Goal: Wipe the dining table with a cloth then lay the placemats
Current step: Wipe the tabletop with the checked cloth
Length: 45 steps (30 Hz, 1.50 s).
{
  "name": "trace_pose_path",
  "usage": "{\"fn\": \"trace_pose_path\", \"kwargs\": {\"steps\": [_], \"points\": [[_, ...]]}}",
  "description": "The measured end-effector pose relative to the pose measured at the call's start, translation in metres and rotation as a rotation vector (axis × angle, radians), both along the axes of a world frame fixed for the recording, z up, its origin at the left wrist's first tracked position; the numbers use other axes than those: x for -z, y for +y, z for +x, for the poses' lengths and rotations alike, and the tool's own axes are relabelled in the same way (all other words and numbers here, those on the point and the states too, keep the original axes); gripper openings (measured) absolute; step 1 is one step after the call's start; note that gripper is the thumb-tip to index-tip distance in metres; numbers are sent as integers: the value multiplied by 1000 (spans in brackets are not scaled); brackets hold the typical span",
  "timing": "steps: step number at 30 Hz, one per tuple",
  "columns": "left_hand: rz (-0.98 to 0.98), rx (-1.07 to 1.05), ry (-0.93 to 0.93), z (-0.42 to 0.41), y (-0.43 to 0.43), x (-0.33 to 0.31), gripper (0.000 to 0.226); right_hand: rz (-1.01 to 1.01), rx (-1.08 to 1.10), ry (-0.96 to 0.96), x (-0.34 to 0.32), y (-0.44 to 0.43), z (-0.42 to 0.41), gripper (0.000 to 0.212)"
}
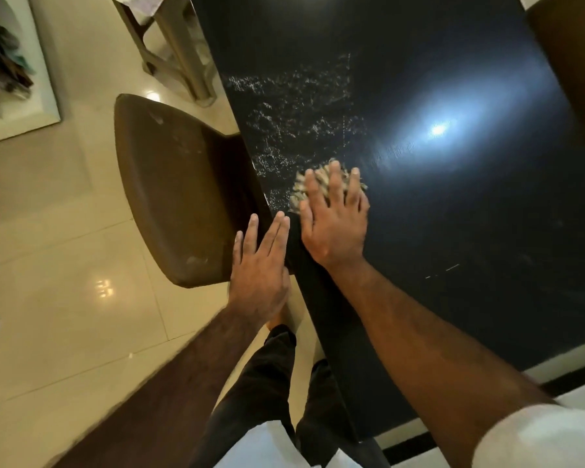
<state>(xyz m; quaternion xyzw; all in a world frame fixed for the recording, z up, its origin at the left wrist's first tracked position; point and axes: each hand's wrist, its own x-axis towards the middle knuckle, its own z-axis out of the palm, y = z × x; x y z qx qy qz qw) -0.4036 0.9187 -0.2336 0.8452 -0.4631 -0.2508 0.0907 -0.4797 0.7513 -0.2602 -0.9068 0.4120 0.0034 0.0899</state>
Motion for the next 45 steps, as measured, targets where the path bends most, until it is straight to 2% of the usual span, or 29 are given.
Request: {"fn": "trace_pose_path", "kwargs": {"steps": [4, 8, 12, 14, 16, 18, 22, 26, 28, 30, 33, 36, 41, 45], "points": [[-109, -95, 18, 1, 7, -4, 91, 24, -230, -15, 4, 30, -32, 66], [-35, -50, 4, 8, 8, 0, 85, 22, -260, -3, 9, 31, -85, 69], [150, 45, -83, 12, -11, 1, 86, -37, 108, 69, 7, -19, -104, 65], [197, 56, -129, 15, -22, 2, 88, -62, 299, 72, 5, -50, -88, 62], [193, 48, -154, 16, -28, 1, 87, -62, 395, 44, 4, -74, -59, 63], [173, 35, -163, 17, -29, 1, 84, -66, 362, 29, 5, -82, -21, 64], [71, -28, -119, 19, -27, 3, 79, -62, 39, 2, 7, -45, 31, 64], [-86, -152, 10, 26, -28, -1, 75, 33, -178, -6, 3, 0, 19, 64], [-118, -180, 13, 28, -34, -3, 76, 95, -261, -28, -1, 3, 6, 63], [-144, -142, -45, 25, -45, -4, 76, 176, -241, -105, -10, -6, -5, 62], [-189, -30, -152, 14, -74, 1, 74, 116, -22, -218, -18, -40, -23, 63], [-155, 60, -205, 0, -105, 11, 73, 90, 162, -206, -17, -77, -38, 62], [-84, 35, -242, -7, -112, 30, 76, 20, 126, -60, -1, -97, -40, 63], [-45, -104, -288, 29, -115, 34, 76, -49, 92, 20, 11, -96, -34, 73]]}}
